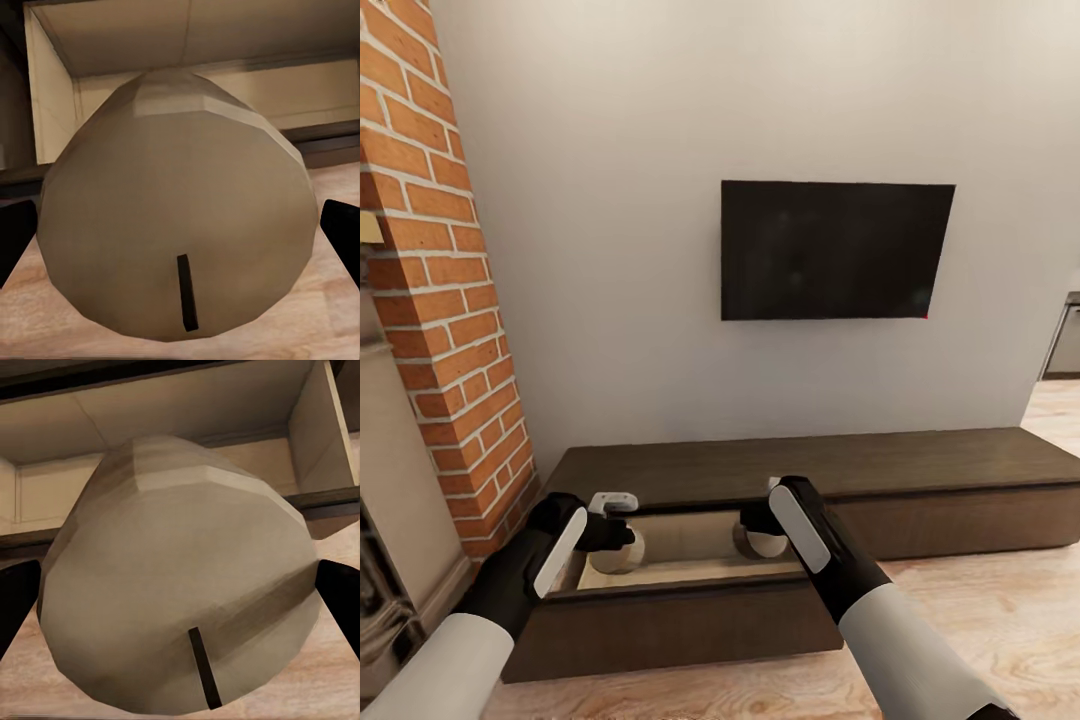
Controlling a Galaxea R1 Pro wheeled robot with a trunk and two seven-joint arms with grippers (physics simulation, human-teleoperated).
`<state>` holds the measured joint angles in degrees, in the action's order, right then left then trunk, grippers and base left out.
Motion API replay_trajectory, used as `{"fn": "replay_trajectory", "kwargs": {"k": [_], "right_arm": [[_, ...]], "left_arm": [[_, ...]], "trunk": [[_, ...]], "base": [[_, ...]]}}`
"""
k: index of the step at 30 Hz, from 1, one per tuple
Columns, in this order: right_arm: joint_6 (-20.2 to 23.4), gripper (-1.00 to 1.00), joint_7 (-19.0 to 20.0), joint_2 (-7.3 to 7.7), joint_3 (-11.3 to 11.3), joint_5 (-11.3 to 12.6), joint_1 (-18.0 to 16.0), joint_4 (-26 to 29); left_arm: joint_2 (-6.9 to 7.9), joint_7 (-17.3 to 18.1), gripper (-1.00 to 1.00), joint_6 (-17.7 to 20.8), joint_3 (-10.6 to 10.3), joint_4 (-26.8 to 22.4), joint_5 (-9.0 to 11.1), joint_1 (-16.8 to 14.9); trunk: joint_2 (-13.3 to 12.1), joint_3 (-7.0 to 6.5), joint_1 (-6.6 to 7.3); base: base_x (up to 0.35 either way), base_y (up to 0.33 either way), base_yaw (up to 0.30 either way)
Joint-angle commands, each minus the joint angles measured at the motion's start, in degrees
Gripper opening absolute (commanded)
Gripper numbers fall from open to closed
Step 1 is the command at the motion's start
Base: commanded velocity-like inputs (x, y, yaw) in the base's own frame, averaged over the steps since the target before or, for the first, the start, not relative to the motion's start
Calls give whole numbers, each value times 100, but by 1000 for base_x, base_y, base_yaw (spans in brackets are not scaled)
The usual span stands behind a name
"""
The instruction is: Place each of the two pumpkins and all three candles from the living room inside a cabinet in the living room (use any cabinet), then make sure every cabinet is closed, and position the cauldron so it is next to a table in the living room.
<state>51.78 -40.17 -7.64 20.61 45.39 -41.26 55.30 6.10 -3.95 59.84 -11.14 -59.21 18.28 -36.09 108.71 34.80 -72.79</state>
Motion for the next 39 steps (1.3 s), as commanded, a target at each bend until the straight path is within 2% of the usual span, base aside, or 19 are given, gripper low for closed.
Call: {"fn": "replay_trajectory", "kwargs": {"k": [1, 16, 30, 39], "right_arm": [[8, -100, -56, 2, 8, 48, -5, 6], [8, -100, -18, 0, 13, 49, -5, 10], [8, -100, -13, -9, 19, 56, -5, 11], [12, -100, -1, -9, 22, 90, -5, 7]], "left_arm": [[5, -41, -100, 16, -18, -4, 53, -7], [5, -45, -100, 16, -20, -23, 52, -5], [10, -45, -100, 16, -21, -11, 46, -4], [8, -45, -100, 16, -26, 67, 53, -10]], "trunk": [[4, 13, 1], [4, 30, 1], [4, 27, 1], [4, 22, 1]], "base": [[0, -82, 205], [13, -140, 36], [207, -9, 0], [84, 0, 0]]}}
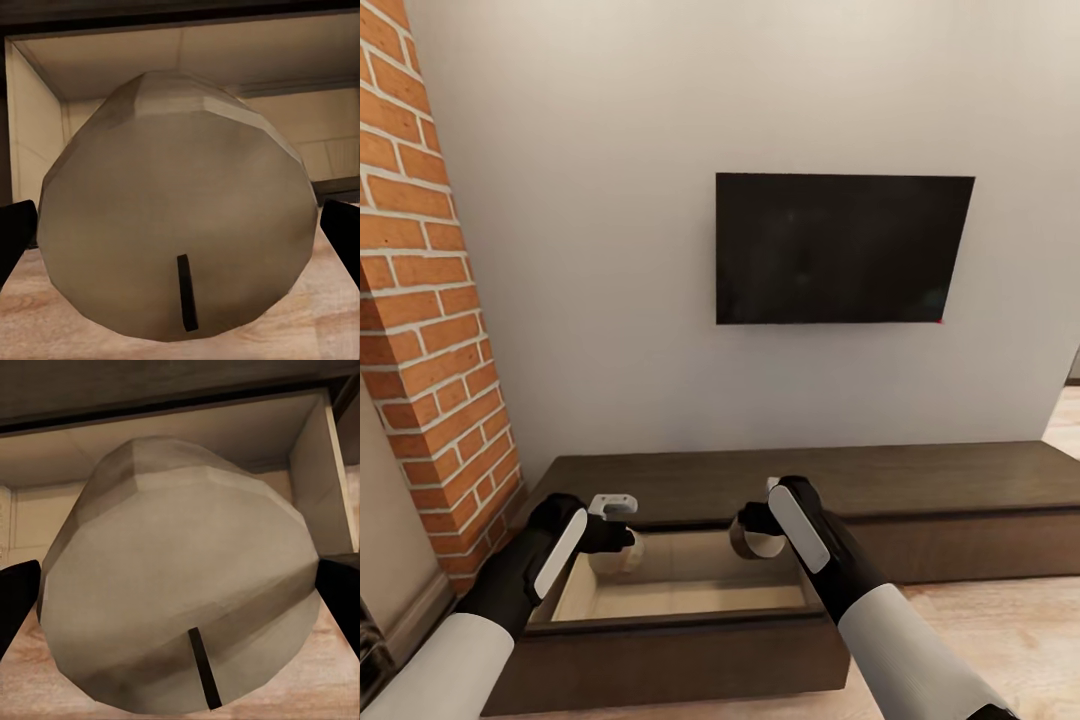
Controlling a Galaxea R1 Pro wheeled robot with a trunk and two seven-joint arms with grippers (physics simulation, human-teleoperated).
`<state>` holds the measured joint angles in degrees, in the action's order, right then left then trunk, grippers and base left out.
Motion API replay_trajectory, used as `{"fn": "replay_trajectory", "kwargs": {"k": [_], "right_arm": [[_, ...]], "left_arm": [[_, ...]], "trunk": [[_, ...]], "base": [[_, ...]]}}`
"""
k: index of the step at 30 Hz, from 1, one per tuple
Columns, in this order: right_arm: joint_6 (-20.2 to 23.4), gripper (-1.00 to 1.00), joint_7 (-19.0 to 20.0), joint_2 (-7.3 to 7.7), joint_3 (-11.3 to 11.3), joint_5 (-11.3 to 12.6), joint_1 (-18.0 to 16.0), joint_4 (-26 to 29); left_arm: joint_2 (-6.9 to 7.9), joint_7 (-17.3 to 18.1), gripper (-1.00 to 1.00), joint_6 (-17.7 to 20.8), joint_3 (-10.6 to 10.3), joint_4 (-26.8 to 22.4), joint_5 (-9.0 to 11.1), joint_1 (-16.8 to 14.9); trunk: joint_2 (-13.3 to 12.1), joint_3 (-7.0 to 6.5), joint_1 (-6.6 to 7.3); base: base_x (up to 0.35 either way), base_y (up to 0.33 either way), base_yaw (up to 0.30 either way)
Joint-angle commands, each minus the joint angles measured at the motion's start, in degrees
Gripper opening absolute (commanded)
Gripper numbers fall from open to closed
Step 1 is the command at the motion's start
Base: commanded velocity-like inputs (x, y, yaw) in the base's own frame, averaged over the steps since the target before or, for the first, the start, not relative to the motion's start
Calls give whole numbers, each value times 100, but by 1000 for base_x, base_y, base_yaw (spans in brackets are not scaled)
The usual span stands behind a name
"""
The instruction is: Place each of the two pumpkins and all three candles from the living room inside a cabinet in the living room (use any cabinet), then make sure every cabinet is closed, and position the cauldron so it is next to a table in the living room.
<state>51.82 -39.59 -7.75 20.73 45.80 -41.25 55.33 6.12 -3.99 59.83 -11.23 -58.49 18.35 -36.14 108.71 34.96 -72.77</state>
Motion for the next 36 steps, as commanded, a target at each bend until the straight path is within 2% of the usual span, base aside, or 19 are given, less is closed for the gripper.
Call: {"fn": "replay_trajectory", "kwargs": {"k": [1, 9, 13, 15, 19, 28, 33, 36], "right_arm": [[10, -100, -59, 1, 10, 53, -5, 4], [33, -100, -58, 6, 8, 75, -5, -1], [84, -100, -76, 9, 1, 73, -5, -14], [102, -100, -86, 13, -16, 71, -5, -56], [114, -100, -91, 13, -29, 69, -5, -154], [103, -100, -77, 0, -36, 70, -186, -762], [95, -100, -69, -6, -35, 70, -231, -884], [93, -100, -68, -7, -35, 70, -239, -925]], "left_arm": [[5, -40, -100, 17, -16, -2, 45, -6], [3, -39, -100, 17, -13, 25, 45, -7], [3, -40, -100, 17, -13, 306, 45, -119], [-2, -40, -100, 17, -11, 651, 45, -261], [-28, -40, -100, 17, -11, 992, 44, -404], [-126, -40, -100, 17, -17, 1225, 38, -467], [-175, -55, -100, 17, -19, 1352, 32, -502], [-232, -67, -100, 17, -19, 1590, 23, -607]], "trunk": [[3, 7, -1], [3, 6, -1], [3, 6, -1], [3, 6, -1], [3, 6, -1], [3, 6, -1], [3, 6, -1], [3, 6, -1]], "base": [[229, 0, 0], [84, 0, 0], [9, 0, 0], [3, 0, 0], [1, 0, 0], [0, 0, 0], [0, 0, 0], [0, 0, 0]]}}
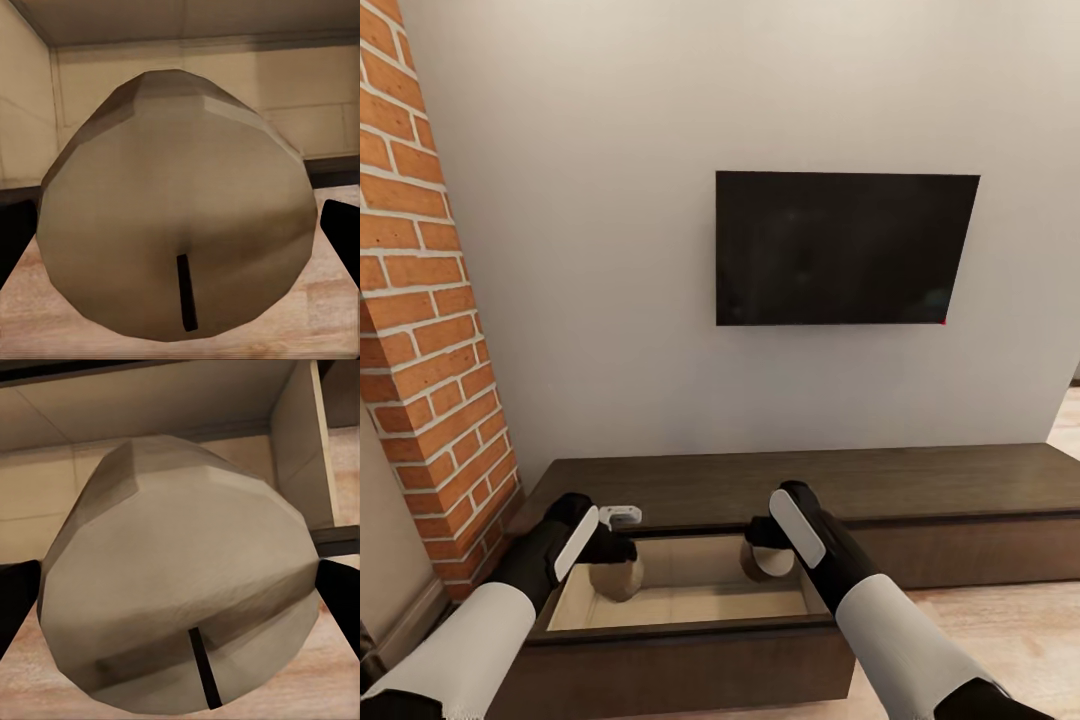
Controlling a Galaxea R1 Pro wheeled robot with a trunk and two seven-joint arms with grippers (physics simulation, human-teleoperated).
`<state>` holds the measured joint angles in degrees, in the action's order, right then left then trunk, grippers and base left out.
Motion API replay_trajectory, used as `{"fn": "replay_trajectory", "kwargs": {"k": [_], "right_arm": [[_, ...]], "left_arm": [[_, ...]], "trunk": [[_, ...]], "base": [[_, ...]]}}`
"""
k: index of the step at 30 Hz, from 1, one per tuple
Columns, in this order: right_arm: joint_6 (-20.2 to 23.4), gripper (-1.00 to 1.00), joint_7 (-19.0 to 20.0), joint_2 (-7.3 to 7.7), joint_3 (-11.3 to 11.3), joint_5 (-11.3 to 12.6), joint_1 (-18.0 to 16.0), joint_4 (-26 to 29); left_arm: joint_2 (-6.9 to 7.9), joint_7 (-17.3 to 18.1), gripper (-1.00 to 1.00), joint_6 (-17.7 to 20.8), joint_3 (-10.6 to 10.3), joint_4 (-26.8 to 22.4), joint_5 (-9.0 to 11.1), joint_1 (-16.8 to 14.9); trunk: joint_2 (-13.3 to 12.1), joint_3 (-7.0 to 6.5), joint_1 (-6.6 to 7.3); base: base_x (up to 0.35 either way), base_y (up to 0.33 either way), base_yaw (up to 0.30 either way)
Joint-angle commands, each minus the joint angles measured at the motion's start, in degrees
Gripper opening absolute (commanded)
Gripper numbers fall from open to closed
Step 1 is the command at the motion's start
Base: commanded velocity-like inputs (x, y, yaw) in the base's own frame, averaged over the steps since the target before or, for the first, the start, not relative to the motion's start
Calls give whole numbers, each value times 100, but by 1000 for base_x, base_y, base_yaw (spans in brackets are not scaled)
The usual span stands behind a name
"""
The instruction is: Place each of the two pumpkins and all three candles from the living room inside a cabinet in the living room (use any cabinet), then make sure every cabinet is closed, and position the cauldron so it is next to a table in the living room.
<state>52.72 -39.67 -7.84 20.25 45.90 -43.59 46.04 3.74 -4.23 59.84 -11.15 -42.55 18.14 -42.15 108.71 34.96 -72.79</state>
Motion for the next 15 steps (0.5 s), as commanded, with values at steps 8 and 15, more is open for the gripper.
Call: {"fn": "replay_trajectory", "kwargs": {"k": [8, 15], "right_arm": [[-44, -100, -57, -6, 16, 59, -81, -270], [-70, -100, -57, -31, 22, 59, -88, -302]], "left_arm": [[-43, -36, -100, 16, -28, 320, 44, -94], [-68, -34, -100, -82, -28, 349, 38, -100]], "trunk": [[4, 6, 1], [4, 6, 1]], "base": [[0, 0, 0], [0, 0, 0]]}}
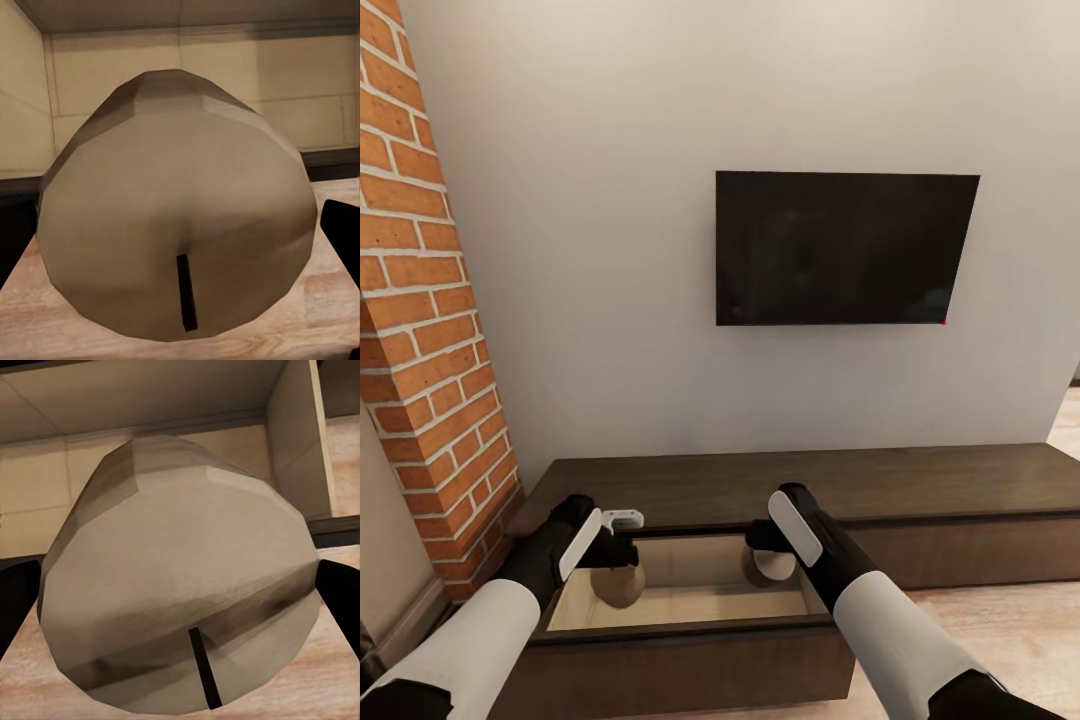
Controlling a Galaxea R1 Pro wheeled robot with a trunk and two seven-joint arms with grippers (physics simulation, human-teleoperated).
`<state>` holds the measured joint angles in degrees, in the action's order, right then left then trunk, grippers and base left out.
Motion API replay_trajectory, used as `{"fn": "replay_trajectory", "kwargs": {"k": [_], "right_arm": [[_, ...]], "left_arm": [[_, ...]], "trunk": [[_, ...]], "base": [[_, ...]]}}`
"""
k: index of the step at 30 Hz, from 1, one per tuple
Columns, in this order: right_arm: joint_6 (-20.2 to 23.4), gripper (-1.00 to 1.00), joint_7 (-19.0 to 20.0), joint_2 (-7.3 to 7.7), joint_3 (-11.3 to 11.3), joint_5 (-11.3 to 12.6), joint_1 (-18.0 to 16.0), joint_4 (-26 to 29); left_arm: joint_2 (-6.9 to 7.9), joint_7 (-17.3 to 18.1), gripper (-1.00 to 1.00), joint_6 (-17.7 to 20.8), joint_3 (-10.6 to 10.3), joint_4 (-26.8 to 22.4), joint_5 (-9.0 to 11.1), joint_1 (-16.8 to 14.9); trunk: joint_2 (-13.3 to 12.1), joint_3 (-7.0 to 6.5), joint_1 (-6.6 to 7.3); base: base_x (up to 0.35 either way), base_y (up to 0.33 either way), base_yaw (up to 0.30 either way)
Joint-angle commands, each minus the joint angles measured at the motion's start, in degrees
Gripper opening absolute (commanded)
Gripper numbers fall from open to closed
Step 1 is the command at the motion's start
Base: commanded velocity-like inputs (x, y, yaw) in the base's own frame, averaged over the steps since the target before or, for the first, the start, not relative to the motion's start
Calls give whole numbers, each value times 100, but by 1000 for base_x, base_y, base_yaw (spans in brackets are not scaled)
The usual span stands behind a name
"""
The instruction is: Place each of the two pumpkins and all three candles from the living room inside a cabinet in the living room (use any cabinet), then make sure every cabinet is closed, and position the cauldron so it is next to a table in the living room.
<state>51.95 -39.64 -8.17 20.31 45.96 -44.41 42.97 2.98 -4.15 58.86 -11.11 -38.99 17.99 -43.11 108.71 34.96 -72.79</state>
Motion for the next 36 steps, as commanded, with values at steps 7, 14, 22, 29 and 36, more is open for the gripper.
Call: {"fn": "replay_trajectory", "kwargs": {"k": [7, 14, 22, 29, 36], "right_arm": [[26, -100, -55, -18, 21, 53, -6, -88], [58, -100, -45, -18, 14, 60, -56, -330], [61, -100, -44, -20, 9, 69, -117, -457], [68, -100, -44, -43, 8, 71, -120, -465], [70, -100, -44, -53, 8, 71, -120, -472]], "left_arm": [[-5, -42, -100, -41, -32, -11, 76, -5], [-19, -42, -100, -49, -32, -12, 65, -5], [-43, -43, -100, -24, -32, -4, 47, -5], [-59, -41, -100, 42, -39, 0, 46, -5], [-61, -42, -100, 108, -41, -2, 38, -5]], "trunk": [[3, 7, 1], [3, 7, 1], [3, 7, 1], [3, 7, 1], [3, 7, 1]], "base": [[0, 0, 0], [27, 0, 0], [108, 0, 0], [37, 0, 0], [108, 0, 0]]}}
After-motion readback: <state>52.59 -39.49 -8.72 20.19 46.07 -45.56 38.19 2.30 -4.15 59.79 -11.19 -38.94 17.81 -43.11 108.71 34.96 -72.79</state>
